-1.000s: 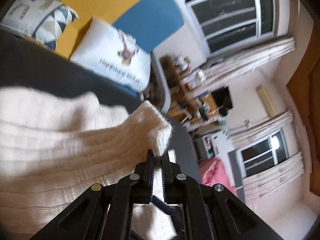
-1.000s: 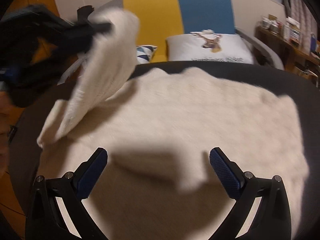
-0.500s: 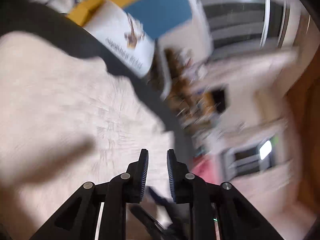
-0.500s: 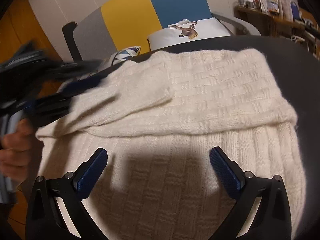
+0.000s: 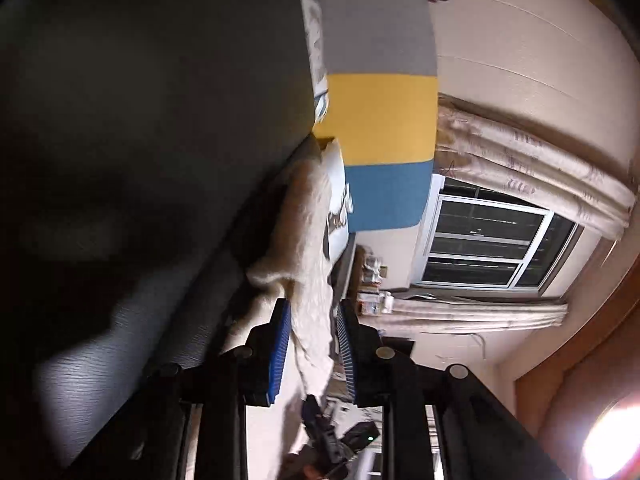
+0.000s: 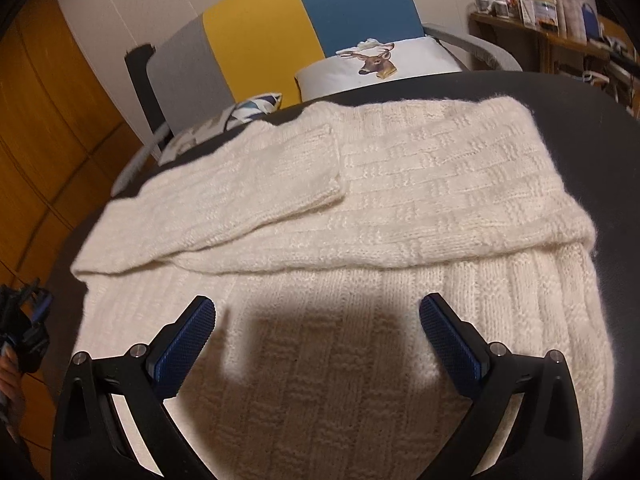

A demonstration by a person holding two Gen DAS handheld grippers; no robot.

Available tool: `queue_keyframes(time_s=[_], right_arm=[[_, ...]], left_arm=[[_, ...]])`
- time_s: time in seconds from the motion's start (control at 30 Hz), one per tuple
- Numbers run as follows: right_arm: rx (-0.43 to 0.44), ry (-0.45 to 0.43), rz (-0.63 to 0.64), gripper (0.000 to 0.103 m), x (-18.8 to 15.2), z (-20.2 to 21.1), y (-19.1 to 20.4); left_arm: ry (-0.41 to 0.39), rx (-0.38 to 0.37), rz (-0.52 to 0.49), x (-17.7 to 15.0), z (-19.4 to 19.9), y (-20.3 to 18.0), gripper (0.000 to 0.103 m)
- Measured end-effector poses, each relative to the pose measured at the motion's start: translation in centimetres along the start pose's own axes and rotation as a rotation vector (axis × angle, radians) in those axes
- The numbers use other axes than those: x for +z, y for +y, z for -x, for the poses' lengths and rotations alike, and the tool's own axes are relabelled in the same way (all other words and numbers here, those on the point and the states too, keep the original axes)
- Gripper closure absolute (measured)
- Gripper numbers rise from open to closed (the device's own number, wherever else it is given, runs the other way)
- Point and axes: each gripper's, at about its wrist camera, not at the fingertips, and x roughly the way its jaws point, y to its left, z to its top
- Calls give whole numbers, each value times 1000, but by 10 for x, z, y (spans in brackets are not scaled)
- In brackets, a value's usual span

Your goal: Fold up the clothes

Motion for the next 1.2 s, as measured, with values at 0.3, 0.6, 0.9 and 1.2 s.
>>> queue_keyframes(time_s=[0.3,0.6,0.9,1.2], right_arm=[[-39,14,28,0,-1,-1,4],[45,37,-55,0,8,7,-7],[248,31,-420,32,42,-12,-29],[219,6,-422,46,55,-31,-13]], left_arm=[[-48,-66,156,1,-52,23,81],[-121,-2,136,18,-48,27,79],[-161,63,-42,19,-58,-2,80],[-136,73,-104,29,-58,-8,80]])
